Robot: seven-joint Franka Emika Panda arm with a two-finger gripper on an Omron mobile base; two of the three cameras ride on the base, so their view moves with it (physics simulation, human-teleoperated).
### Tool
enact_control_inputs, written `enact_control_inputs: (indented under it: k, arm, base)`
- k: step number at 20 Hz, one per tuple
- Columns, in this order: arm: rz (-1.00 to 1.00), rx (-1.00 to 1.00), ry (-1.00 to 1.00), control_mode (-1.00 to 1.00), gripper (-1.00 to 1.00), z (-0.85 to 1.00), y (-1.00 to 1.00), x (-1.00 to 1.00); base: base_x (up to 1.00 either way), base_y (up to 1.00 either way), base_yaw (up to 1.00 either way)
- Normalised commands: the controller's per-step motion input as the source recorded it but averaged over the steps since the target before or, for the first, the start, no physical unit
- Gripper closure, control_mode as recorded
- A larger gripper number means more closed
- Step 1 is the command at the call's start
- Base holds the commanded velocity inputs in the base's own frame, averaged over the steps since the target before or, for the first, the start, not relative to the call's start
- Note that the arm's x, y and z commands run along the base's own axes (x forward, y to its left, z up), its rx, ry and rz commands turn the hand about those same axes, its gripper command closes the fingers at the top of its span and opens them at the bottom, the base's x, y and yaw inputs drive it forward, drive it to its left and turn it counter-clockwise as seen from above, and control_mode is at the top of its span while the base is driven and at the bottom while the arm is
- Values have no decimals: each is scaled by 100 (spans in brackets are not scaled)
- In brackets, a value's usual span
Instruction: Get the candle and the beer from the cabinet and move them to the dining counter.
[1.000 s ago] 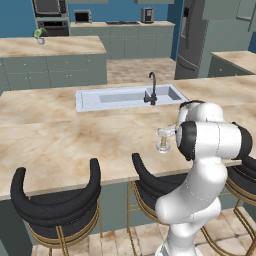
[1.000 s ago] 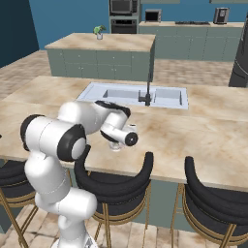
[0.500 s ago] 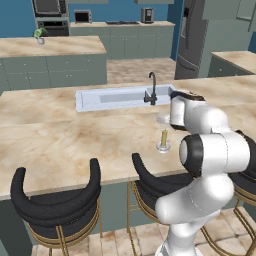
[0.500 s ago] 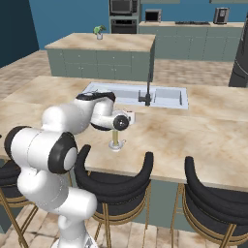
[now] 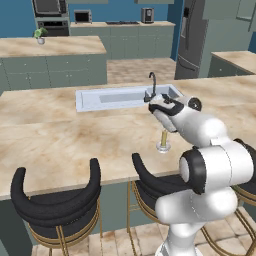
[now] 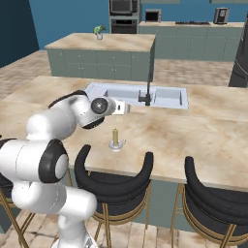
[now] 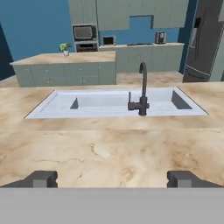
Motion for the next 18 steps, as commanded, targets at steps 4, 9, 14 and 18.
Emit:
enact_control_inputs:
  k: [4, 9, 14, 18]
  arm:
    - [-19, -2, 19, -100, -100, 90, 0, -40]
    - [-16, 0, 21, -100, -100, 93, 0, -38]
    - [-14, 0, 19, -100, -100, 91, 0, -36]
    - [-11, 0, 10, -100, -100, 63, -9, -71]
  base:
    - [0, 0, 0]
    - [0, 0, 0]
    - [0, 0, 0]
    - [0, 0, 0]
